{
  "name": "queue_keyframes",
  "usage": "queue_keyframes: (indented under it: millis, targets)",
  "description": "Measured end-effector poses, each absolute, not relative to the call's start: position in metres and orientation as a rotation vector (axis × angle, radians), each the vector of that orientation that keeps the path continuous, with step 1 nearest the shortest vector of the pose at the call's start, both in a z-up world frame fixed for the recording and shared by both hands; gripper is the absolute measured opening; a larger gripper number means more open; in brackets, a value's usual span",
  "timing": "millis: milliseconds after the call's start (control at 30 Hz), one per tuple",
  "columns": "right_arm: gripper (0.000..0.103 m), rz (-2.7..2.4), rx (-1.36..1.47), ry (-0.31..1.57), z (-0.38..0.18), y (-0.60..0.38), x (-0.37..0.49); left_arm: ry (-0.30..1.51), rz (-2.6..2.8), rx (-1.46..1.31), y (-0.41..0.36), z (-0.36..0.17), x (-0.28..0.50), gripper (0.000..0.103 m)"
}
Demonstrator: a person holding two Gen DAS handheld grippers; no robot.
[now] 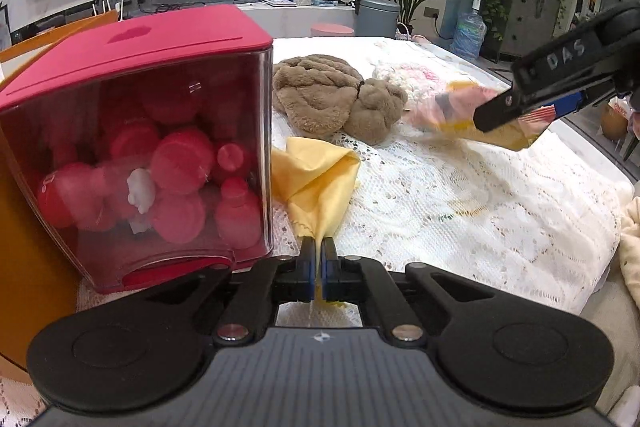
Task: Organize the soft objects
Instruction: 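Lift the yellow cloth with the left tool while the right grasps the Deeyeo snack bag, then open the left tool over the yellow cloth while the right holds the snack bag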
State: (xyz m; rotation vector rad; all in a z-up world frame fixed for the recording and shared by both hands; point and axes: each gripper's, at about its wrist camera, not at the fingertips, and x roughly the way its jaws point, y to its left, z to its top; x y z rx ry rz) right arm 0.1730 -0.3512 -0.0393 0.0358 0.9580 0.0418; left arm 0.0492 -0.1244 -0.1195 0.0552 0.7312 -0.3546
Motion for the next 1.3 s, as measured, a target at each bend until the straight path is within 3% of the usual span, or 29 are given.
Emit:
queue_keyframes:
  millis: [300, 533, 600, 633, 667, 733, 867, 1300]
  targets:
    - [0.066, 0.08, -0.108, 1.058, -0.062, -0.333, 0.175, 0.726, -0.362, 0.072, -0.125, -0.121, 0.05, 0.003]
    - [0.075, 0.106, -0.149, 1.111, -0.078, -0.324, 0.187, 0.721, -0.374, 0.099, -0.13, -0.122, 0.048, 0.003]
    - [0.088, 0.118, -0.141, 1.116, -0.081, -0.322, 0.189, 0.723, -0.389, 0.089, -0.13, -0.12, 0.048, 0.008]
    - [0.094, 0.123, -0.143, 1.116, -0.081, -0.32, 0.19, 0.724, -0.395, 0.076, -0.128, -0.119, 0.049, 0.02]
    - [0.094, 0.123, -0.153, 1.115, -0.082, -0.319, 0.191, 0.725, -0.405, 0.065, -0.128, -0.118, 0.049, 0.033]
    - [0.094, 0.114, -0.17, 1.119, -0.085, -0.317, 0.195, 0.713, -0.424, 0.053, -0.129, -0.116, 0.049, 0.047]
    - [0.094, 0.083, -0.13, 1.136, -0.094, -0.321, 0.209, 0.692, -0.46, 0.076, -0.14, -0.116, 0.05, 0.06]
    - [0.094, -0.014, 0.062, 1.117, -0.099, -0.342, 0.231, 0.665, -0.283, 0.089, -0.169, -0.13, 0.061, 0.066]
